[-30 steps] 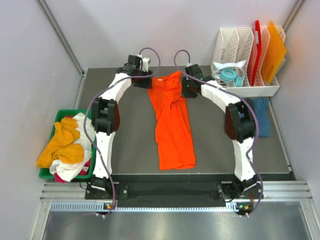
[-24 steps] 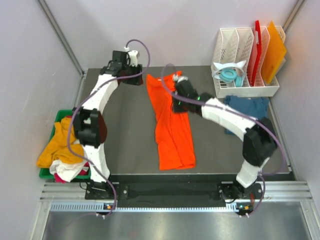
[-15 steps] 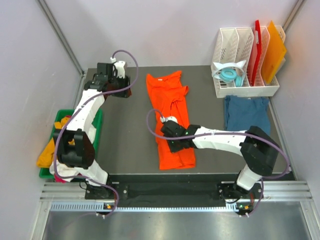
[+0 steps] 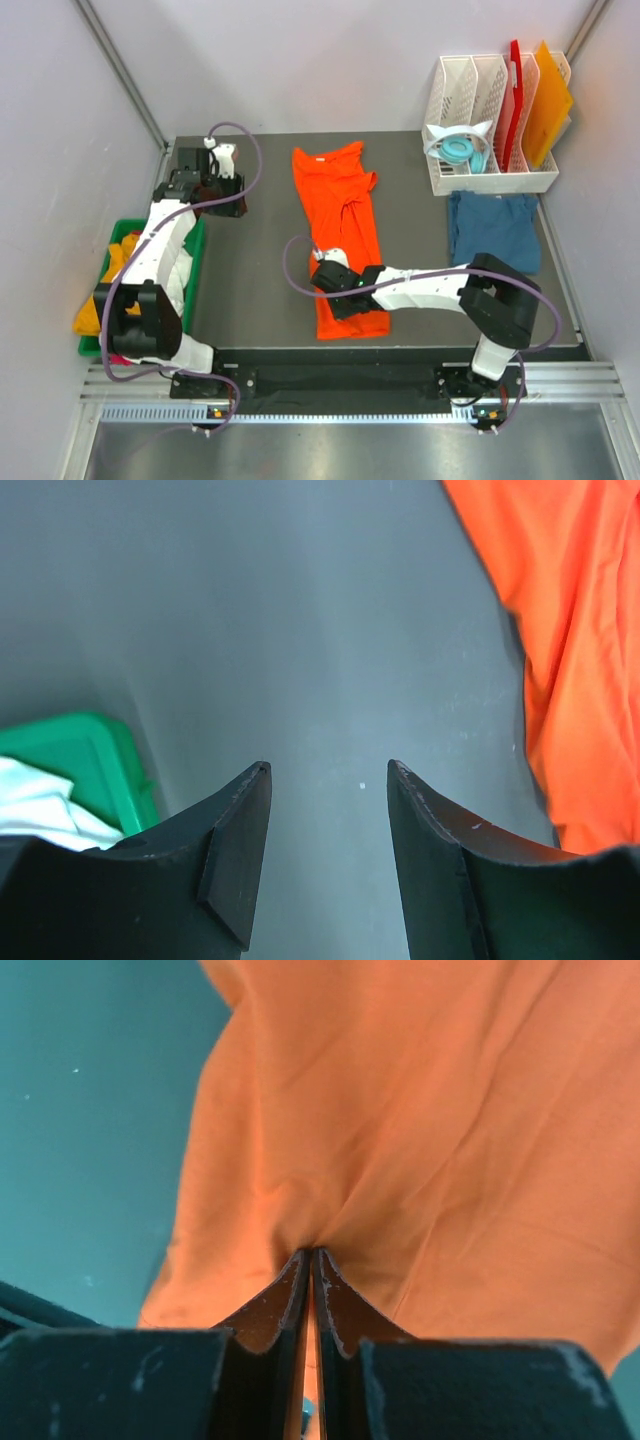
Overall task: Fold and stack the t-shirts
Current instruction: Grab the bottom of the folded rectangular tshirt with both arms
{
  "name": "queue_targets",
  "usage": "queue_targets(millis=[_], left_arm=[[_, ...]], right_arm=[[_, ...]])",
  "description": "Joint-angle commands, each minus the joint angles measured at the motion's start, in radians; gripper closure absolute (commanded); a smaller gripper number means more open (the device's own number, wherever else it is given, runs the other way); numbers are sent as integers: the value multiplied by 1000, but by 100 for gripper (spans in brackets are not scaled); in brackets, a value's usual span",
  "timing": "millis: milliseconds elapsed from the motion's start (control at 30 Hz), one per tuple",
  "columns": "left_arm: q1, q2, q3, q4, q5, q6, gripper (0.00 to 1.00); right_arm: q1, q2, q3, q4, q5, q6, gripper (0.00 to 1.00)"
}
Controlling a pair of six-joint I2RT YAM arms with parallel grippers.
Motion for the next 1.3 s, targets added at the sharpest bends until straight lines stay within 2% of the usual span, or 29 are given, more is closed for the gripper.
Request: queue_targets(millis=[0,300,400,467,500,633,733,800,833,967,1067,1167,1267], left_arm=[[3,-62,-62,4,25,-1,45],[3,-59,-110,-6,40,-4,46],[3,-56,-116,-5,42,-4,46],[3,-56,-118,-3,45,-5,46],[3,-53,-118,-3,47,-1,46],[3,-46,-118,-5,71,-1,46],[2,-27,-115,0,132,-1,46],[0,2,-101,-5,181,-23,46],[-3,14,-95,-3,192,-27,46],[-31,89,-54,-11,205,-44,48],[-43,122,-26,-14,203,-49,49],[-43,128,-4,1,183,-54,50],[-43,120,6,34,142,-81,50]], right_arm=[[70,90,37,35,-69,6,95],[159,204,126,39,-209,-5,95],[172,219,149,14,-174,15,95],[166,202,140,-13,-88,44,94],[150,167,125,-16,-38,71,92],[78,29,94,-34,94,110,74],[-9,-80,93,-19,147,90,68],[-73,-94,99,21,110,49,68],[-84,-82,111,20,105,38,72],[-95,18,201,-19,104,-1,80],[-107,46,189,-26,125,27,82],[-156,-12,151,-28,199,48,81],[-282,-106,148,4,200,-8,78]])
